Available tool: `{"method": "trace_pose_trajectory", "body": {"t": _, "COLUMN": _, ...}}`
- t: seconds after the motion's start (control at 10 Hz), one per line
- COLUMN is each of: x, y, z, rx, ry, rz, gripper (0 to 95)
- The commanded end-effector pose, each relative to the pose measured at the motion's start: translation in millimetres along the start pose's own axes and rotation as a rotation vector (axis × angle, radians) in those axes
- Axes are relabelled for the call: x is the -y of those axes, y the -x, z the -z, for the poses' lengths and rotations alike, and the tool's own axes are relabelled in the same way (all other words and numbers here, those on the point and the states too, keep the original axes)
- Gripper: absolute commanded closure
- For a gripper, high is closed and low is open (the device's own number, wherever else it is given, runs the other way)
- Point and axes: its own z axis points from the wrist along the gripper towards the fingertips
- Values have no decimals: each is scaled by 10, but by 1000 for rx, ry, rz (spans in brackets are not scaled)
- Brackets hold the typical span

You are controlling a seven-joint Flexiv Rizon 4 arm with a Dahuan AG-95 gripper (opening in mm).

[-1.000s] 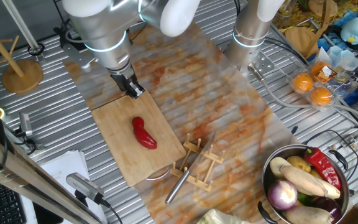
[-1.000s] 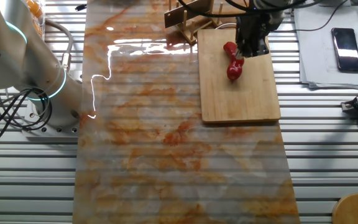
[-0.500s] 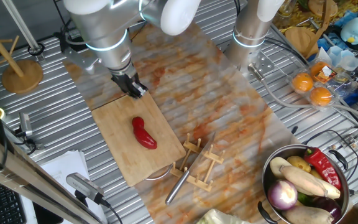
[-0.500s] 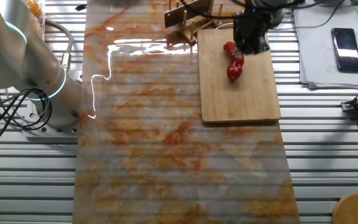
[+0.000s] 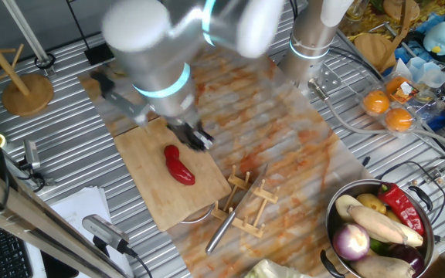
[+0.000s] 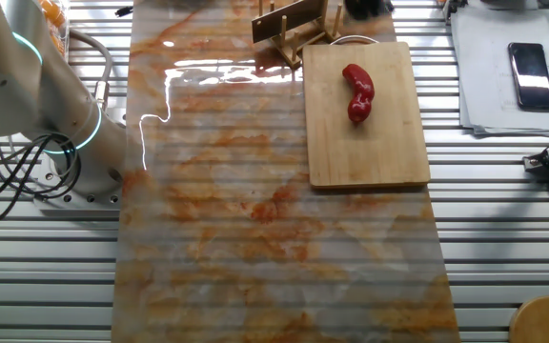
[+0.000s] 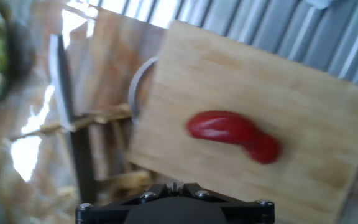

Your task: Chop the chili peppers

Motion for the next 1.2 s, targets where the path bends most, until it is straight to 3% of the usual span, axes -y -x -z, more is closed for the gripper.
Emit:
{"method": "trace_pose_trajectory", "body": {"t": 0.1, "x": -145, "y": 0, "z": -26, "rx": 7, "ry": -43, "rz": -48, "gripper": 950}}
{"method": "trace_pose_trajectory", "body": {"t": 0.4, "x": -145, "y": 0, "z": -26, "rx": 6, "ry": -45, "rz": 41, "gripper": 950}}
{"method": "trace_pose_trajectory", "body": {"t": 0.5, "x": -145, "y": 0, "z": -26, "rx": 38, "ry": -22, "rz": 86, "gripper": 950}}
{"method": "trace_pose_trajectory", "body": {"t": 0.6, "x": -145, "y": 0, "z": -26, "rx": 53, "ry": 6, "rz": 89, "gripper": 760}}
{"method": "trace_pose_trajectory", "body": {"t": 0.7, "x": -265, "y": 7, "z": -22, "rx": 48, "ry": -3, "rz": 81, "gripper": 760}}
{"method": "trace_pose_trajectory", "body": {"t": 0.9, "x": -660, "y": 25, "z": -81, "rx": 48, "ry": -2, "rz": 64, "gripper": 760}}
{"method": "trace_pose_trajectory", "body": {"t": 1.2, "x": -896, "y": 108, "z": -268, "rx": 58, "ry": -6, "rz": 31, "gripper": 760}}
